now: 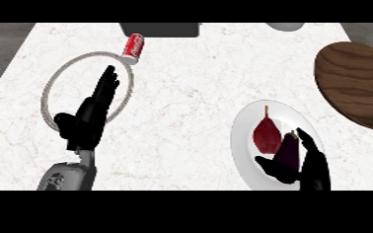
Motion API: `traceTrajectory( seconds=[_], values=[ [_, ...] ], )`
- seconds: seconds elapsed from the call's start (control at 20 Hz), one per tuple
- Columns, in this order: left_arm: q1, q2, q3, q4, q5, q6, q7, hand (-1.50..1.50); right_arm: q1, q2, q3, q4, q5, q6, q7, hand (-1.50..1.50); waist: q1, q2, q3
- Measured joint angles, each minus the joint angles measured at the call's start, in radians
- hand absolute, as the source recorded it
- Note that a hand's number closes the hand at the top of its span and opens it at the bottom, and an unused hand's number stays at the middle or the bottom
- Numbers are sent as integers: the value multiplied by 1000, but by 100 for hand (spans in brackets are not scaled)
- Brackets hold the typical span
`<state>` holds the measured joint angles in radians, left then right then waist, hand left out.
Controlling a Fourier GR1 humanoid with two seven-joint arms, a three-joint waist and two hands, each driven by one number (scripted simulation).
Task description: Pick the eggplant from the plate and place it in the bowl
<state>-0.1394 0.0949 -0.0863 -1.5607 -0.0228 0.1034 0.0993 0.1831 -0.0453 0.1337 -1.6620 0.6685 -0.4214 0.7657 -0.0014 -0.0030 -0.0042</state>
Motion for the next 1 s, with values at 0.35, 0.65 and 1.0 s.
traceTrajectory(
  seconds=[0.35,0.65,1.0],
  values=[
    [18,-1,5,-15,2,-14,-9,0,-32,-31,46,53,34,40,-78,150,-2,-7,-11],
    [-3,-5,12,4,-4,-13,-4,0,-24,-73,104,35,-56,130,-241,150,1,-6,-6],
    [-3,-16,4,16,0,-18,-4,0,-20,-249,291,-99,-244,465,-621,150,17,-11,9]
  ],
)
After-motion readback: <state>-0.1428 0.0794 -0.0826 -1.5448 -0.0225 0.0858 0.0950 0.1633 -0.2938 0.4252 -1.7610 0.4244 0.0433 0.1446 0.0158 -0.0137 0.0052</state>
